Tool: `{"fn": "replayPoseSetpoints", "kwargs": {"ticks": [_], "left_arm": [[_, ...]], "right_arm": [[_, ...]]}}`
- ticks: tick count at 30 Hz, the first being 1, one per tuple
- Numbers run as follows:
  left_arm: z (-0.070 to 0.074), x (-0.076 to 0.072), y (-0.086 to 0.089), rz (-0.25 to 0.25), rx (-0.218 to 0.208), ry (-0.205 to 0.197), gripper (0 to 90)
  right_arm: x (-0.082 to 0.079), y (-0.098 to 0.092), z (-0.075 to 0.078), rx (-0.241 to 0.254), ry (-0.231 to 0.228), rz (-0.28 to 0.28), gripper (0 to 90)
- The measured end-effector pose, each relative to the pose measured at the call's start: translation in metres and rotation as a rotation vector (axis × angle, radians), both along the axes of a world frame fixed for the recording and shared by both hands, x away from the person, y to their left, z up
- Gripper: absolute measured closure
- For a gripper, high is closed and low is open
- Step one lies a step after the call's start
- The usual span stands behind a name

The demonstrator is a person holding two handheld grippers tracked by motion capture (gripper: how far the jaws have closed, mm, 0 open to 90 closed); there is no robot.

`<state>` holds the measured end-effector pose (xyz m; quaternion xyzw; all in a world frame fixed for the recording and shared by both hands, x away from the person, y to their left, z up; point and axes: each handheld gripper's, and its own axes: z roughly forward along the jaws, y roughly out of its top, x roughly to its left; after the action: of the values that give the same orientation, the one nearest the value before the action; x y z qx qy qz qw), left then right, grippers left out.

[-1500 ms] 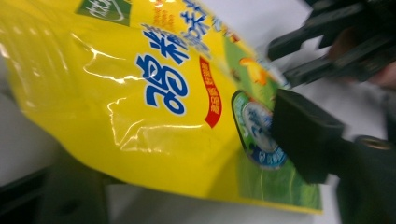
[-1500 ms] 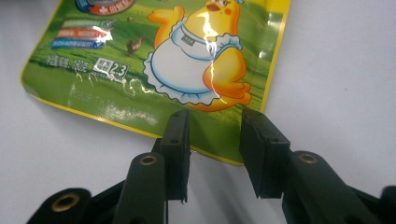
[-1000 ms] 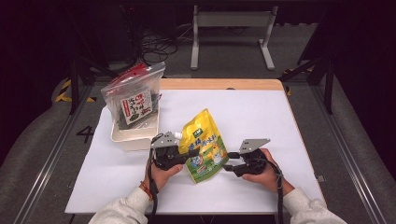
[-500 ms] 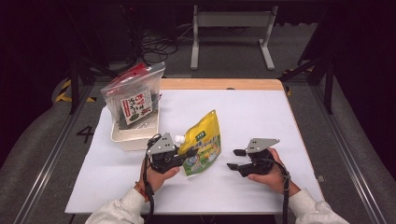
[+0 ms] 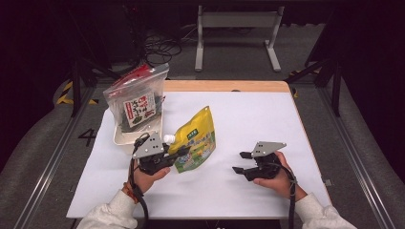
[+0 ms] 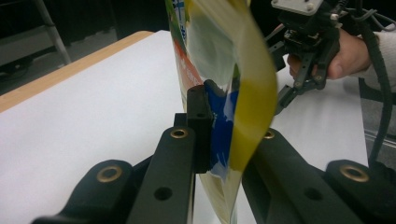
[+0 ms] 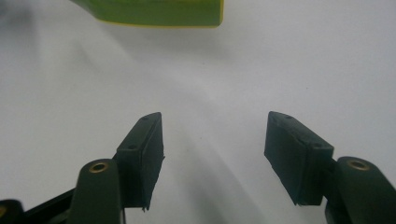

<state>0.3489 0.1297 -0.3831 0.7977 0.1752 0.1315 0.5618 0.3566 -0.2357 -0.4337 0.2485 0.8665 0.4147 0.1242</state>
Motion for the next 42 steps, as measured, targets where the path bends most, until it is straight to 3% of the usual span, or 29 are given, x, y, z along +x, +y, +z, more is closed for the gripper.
{"fn": "replayPoseSetpoints", "kwargs": {"ticks": [6,15,31,42], "left_arm": [[0.005,0.0,0.007,-0.001,0.001,-0.019,85.0],[0.016,0.0,0.025,0.024,-0.006,-0.045,85.0],[0.022,0.0,0.048,0.05,-0.008,-0.073,85.0],[0.041,-0.005,0.08,0.1,0.002,-0.134,85.0]], "right_arm": [[-0.009,-0.003,0.007,-0.012,-0.041,0.001,35.5],[-0.02,-0.009,0.008,-0.025,-0.057,-0.004,32.6],[-0.018,-0.006,0.001,-0.036,-0.036,-0.009,30.8],[-0.018,-0.003,-0.004,-0.045,-0.023,-0.005,29.3]]}}
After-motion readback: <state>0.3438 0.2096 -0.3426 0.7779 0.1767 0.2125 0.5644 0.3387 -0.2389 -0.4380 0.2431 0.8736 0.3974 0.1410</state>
